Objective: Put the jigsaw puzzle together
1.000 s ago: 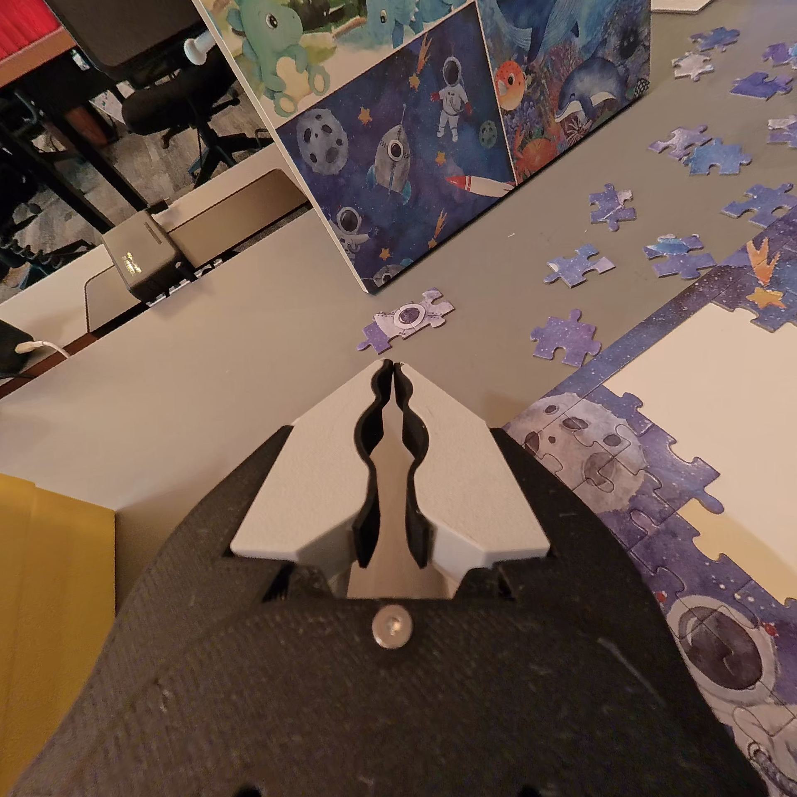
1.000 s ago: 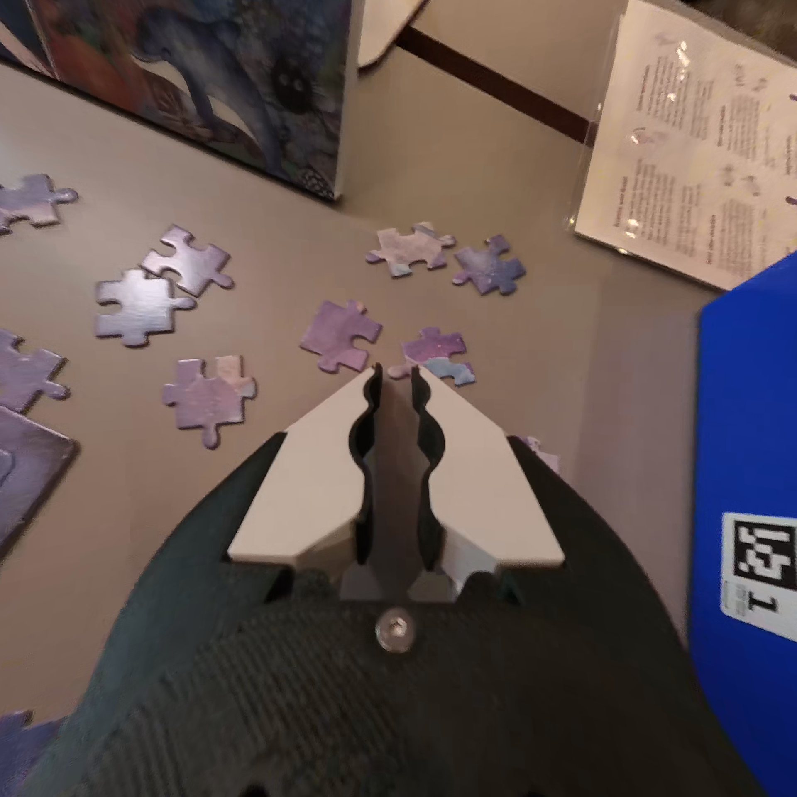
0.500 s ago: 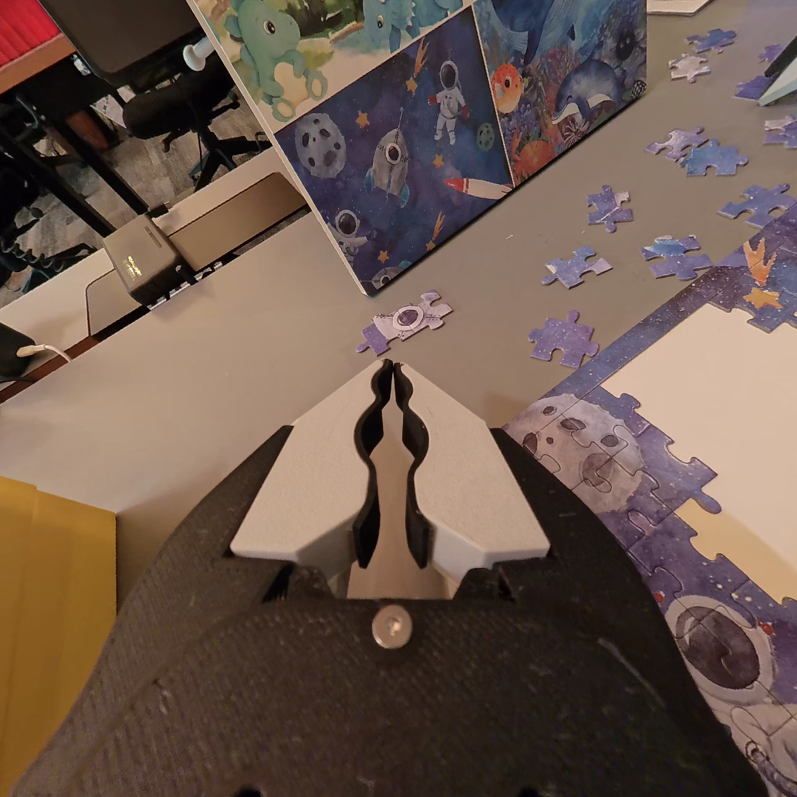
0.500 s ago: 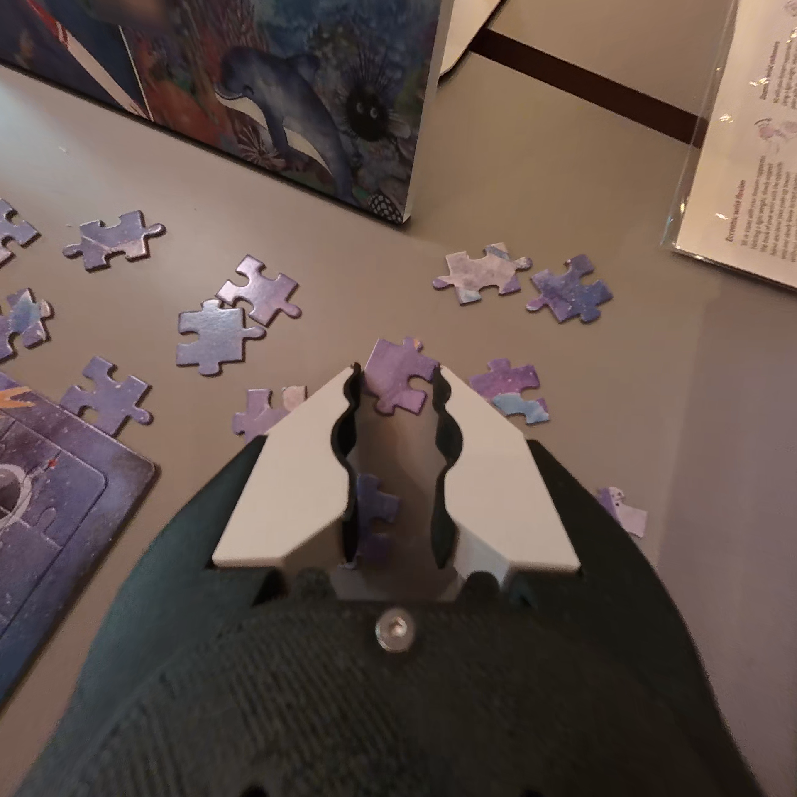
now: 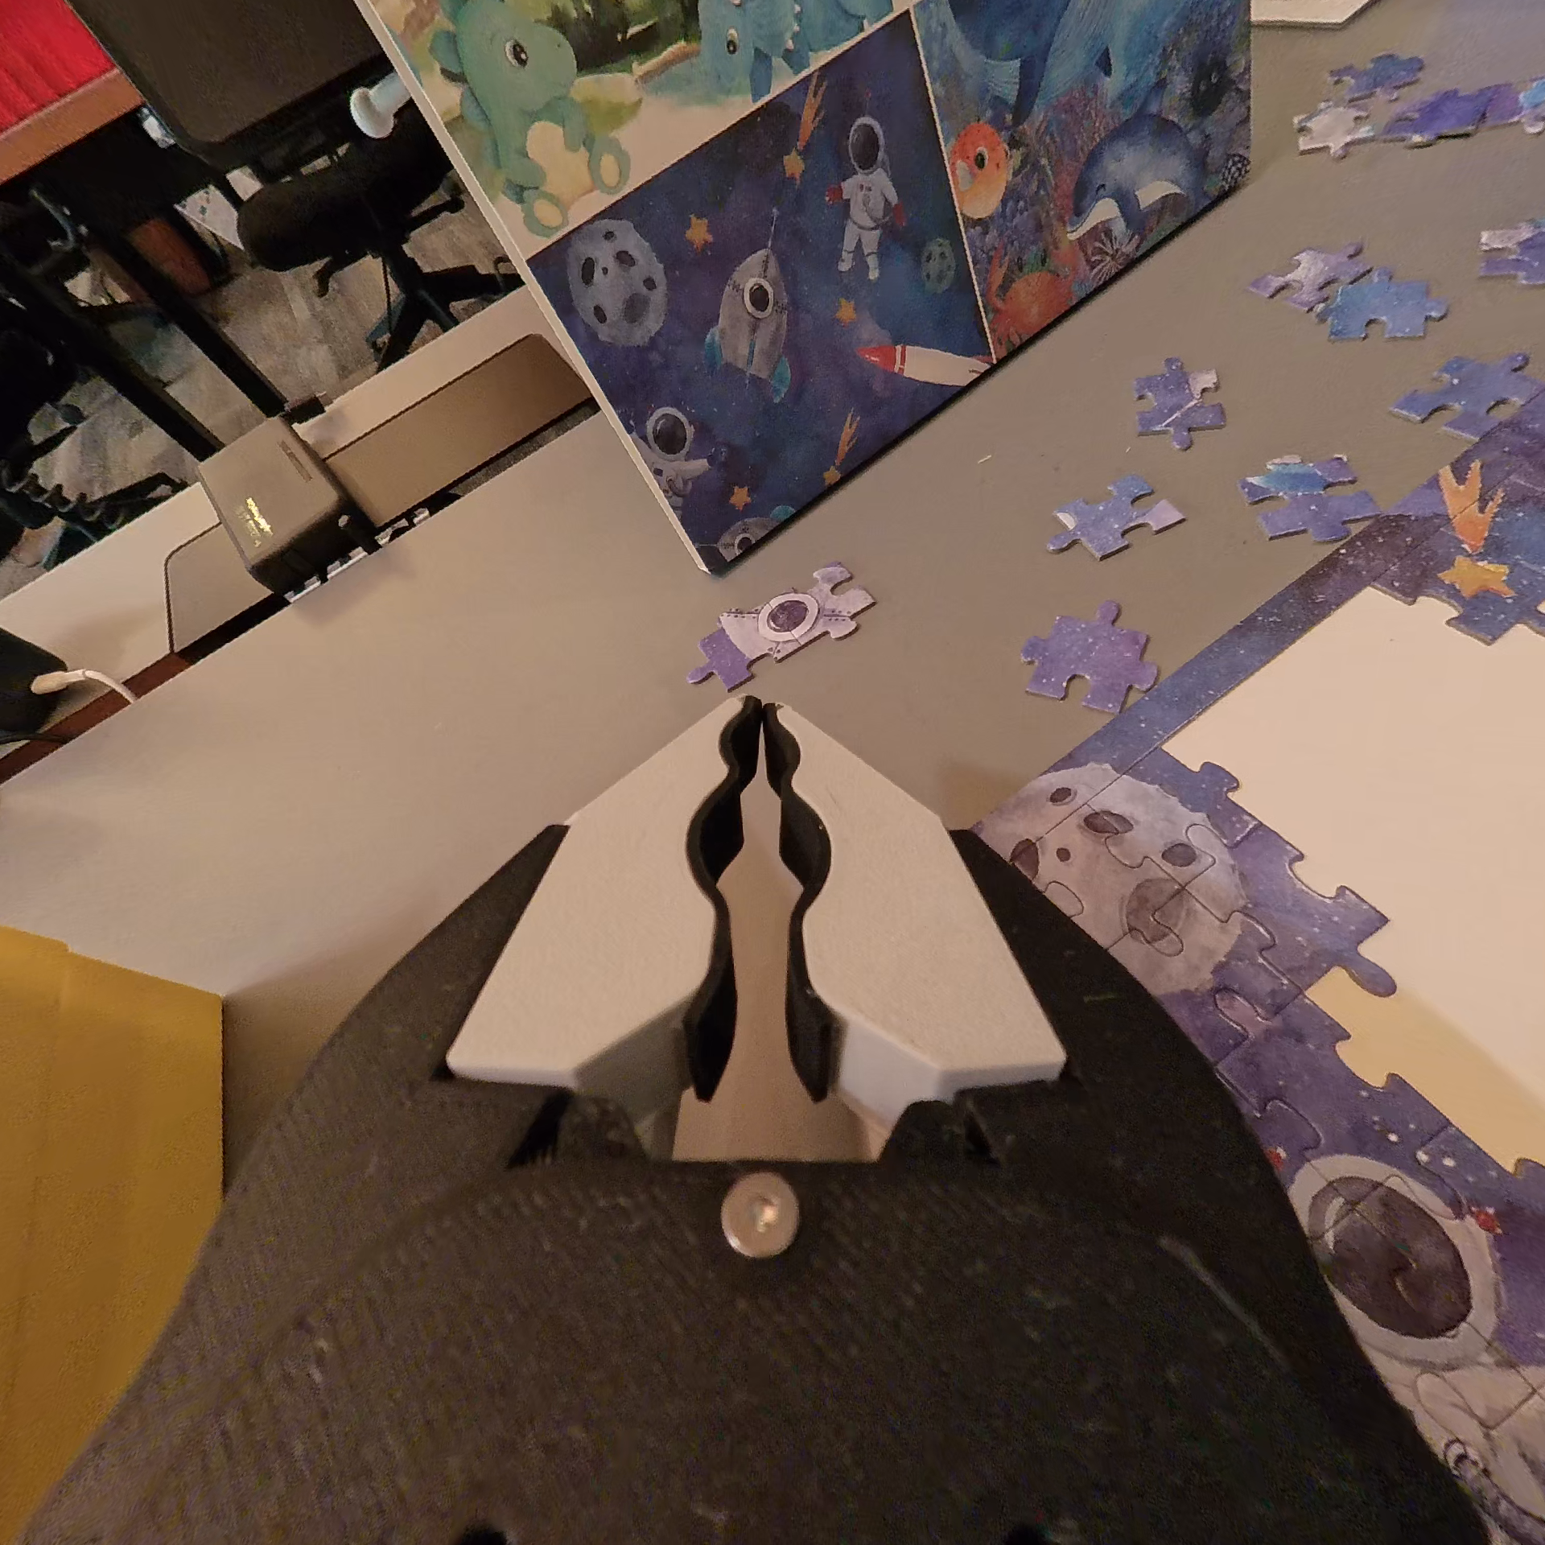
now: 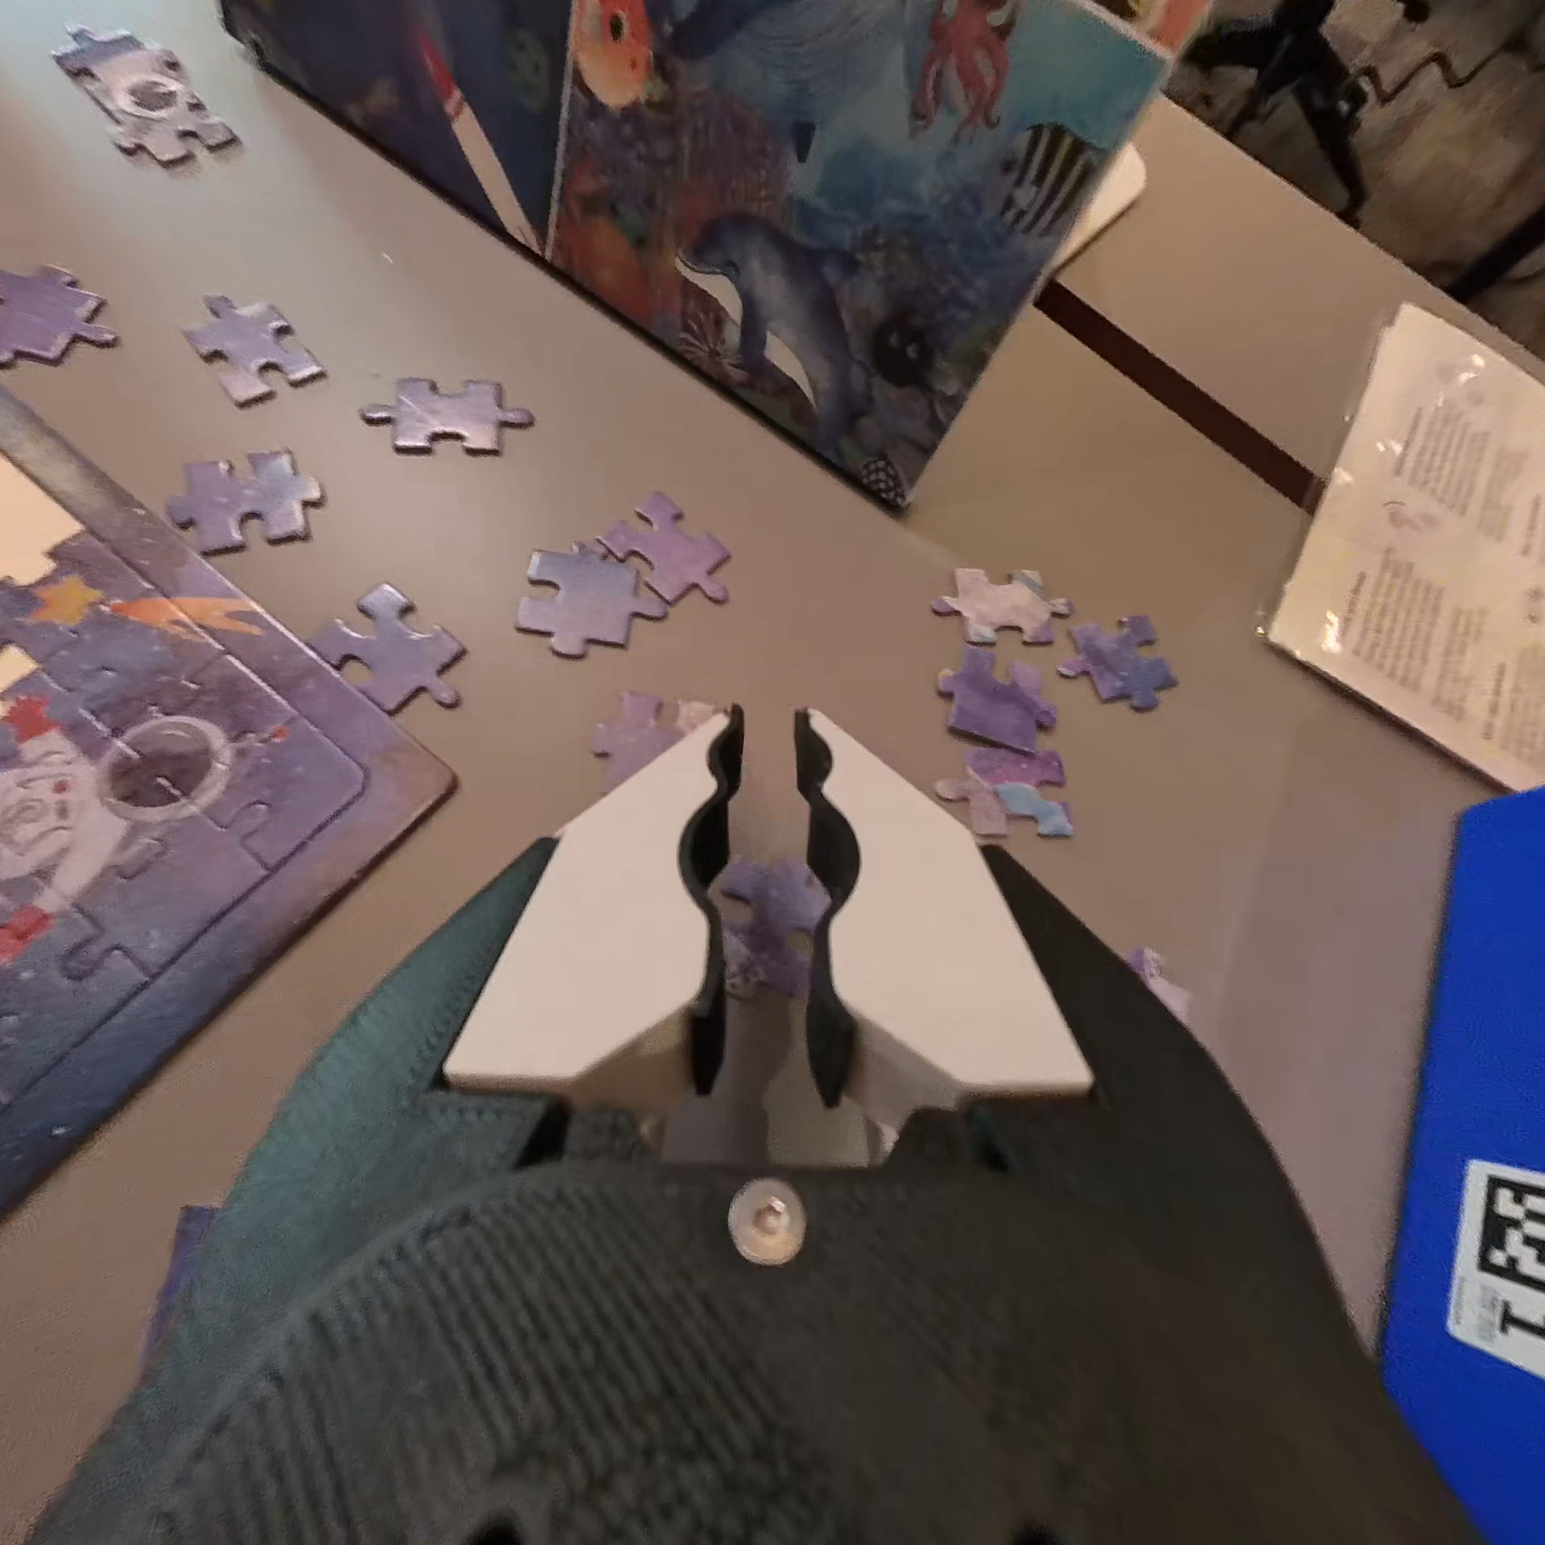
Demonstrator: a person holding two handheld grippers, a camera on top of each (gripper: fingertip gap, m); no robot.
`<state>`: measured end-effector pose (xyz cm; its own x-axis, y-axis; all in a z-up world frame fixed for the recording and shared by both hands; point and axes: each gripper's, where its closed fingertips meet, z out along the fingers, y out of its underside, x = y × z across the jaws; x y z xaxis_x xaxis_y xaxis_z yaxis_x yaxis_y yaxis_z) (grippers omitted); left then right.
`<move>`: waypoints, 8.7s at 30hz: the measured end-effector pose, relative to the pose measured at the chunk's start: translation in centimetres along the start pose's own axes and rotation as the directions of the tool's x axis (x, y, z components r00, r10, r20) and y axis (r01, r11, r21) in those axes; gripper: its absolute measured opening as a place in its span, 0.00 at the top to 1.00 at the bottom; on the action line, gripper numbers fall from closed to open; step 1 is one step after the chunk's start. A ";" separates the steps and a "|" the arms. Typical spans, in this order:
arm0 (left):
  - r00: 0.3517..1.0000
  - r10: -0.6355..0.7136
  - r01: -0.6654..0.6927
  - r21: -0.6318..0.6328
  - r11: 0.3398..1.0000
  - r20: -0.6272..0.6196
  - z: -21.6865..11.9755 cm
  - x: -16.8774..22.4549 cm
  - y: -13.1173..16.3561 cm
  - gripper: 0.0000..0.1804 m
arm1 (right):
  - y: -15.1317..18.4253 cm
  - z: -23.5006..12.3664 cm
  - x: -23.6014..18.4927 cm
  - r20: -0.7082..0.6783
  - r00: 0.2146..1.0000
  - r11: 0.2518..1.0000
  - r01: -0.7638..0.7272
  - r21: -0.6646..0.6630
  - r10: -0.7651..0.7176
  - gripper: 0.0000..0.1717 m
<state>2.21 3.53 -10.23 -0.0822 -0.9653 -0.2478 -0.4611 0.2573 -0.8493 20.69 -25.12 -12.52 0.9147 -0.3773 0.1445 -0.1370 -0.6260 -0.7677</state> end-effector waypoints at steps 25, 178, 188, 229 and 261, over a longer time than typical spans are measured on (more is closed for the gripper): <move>1.000 0.003 -0.003 -0.003 1.000 -0.005 0.1 0.1 0.0 1.00 | 2.1 3.7 6.9 -0.081 0.976 0.978 -0.203 -0.035 0.200 0.70; 0.770 -0.224 0.322 0.061 0.945 -0.598 -10.8 19.4 -0.6 0.89 | 5.0 -7.9 -28.7 0.648 0.657 0.835 0.548 -0.058 -0.386 0.87; 0.776 -0.176 0.196 -0.033 0.980 -0.606 -10.4 21.1 1.1 0.93 | 3.7 -7.8 -28.9 0.634 0.663 0.861 0.509 0.007 -0.398 0.85; 0.762 -0.223 0.225 -0.074 0.972 -0.608 -10.0 20.9 1.3 0.89 | 3.1 -5.9 -30.8 0.700 0.594 0.841 0.541 0.017 -0.397 0.89; 0.753 -0.239 0.247 -0.073 0.966 -0.613 -10.1 20.7 1.2 0.89 | 2.6 -5.1 -29.7 0.633 0.657 0.841 0.540 -0.016 -0.410 0.80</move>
<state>-8.97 -16.60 -11.66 -0.4936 -0.8154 0.3024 -0.5306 0.0068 -0.8476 -8.76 -19.08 -15.64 0.8975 0.4408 0.0141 0.3729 -0.7414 -0.5580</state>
